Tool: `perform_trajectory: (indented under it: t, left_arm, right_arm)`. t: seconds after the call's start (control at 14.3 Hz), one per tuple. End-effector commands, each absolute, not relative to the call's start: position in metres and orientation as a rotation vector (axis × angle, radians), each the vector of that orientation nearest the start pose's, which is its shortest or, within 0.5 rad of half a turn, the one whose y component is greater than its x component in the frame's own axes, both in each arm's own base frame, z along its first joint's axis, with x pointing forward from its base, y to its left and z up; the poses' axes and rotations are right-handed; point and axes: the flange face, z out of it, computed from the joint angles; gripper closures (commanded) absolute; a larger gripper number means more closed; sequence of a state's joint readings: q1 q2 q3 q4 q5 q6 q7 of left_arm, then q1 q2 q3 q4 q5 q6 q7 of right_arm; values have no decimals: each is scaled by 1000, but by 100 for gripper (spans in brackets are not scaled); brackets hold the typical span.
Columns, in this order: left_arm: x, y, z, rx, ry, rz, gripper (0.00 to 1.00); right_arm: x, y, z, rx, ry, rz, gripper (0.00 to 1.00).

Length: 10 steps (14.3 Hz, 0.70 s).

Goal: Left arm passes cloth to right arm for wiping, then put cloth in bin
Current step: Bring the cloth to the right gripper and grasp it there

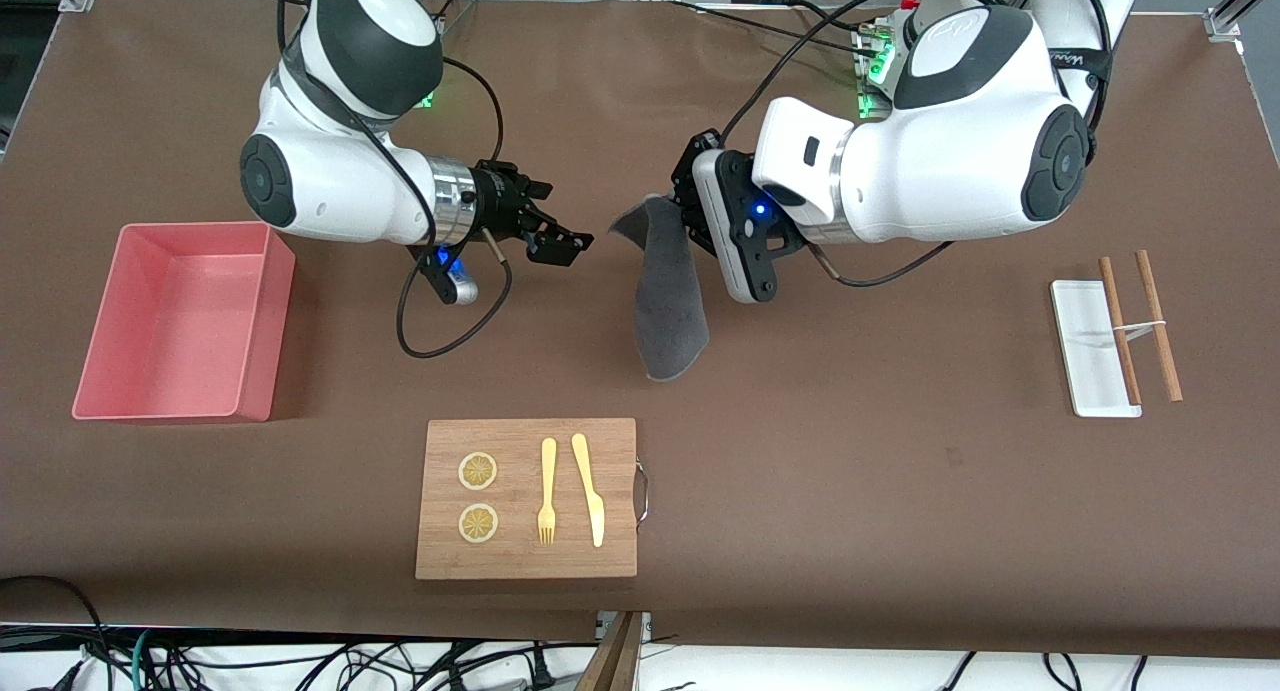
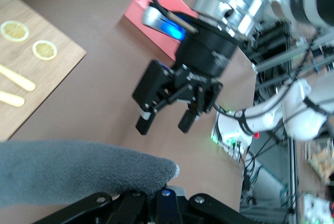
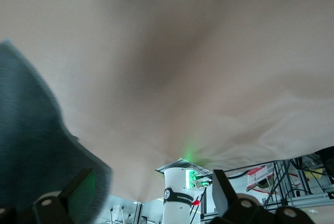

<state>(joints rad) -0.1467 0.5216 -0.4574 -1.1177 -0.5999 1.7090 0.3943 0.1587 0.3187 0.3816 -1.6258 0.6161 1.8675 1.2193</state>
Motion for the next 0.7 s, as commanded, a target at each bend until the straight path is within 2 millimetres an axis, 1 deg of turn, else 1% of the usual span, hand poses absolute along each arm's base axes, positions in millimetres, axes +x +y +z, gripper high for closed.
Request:
perform_trajectory:
  t: [0.0,0.14,0.28,0.35,0.42,0.49,0.63]
  left_arm:
    - [601,-368,581,2132,-880,28,100]
    - [602,-369,578,2134,-879,24,100]
    - [602,-368,580,2141,-872,24,100]
    - [598,-375,580,2146,-858,6,100]
    - [596,-378,579,2154,-857,-3,100]
    - [592,-385,576,2174,-885,-5,100]
    - [591,-386,573,2203,-912,2,100]
  right_arm:
    - [531,356,467,-2337,1190,815,0]
    - [532,357,467,-2309,1210,835,0]
    - [535,358,470,-2266,1228,831,0]
    - [537,356,472,-2253,1245,823,0]
    - [542,351,472,-2240,1257,816,0]
    - [545,350,471,-2228,1263,804,0]
    - [548,352,471,-2211,1270,771,0]
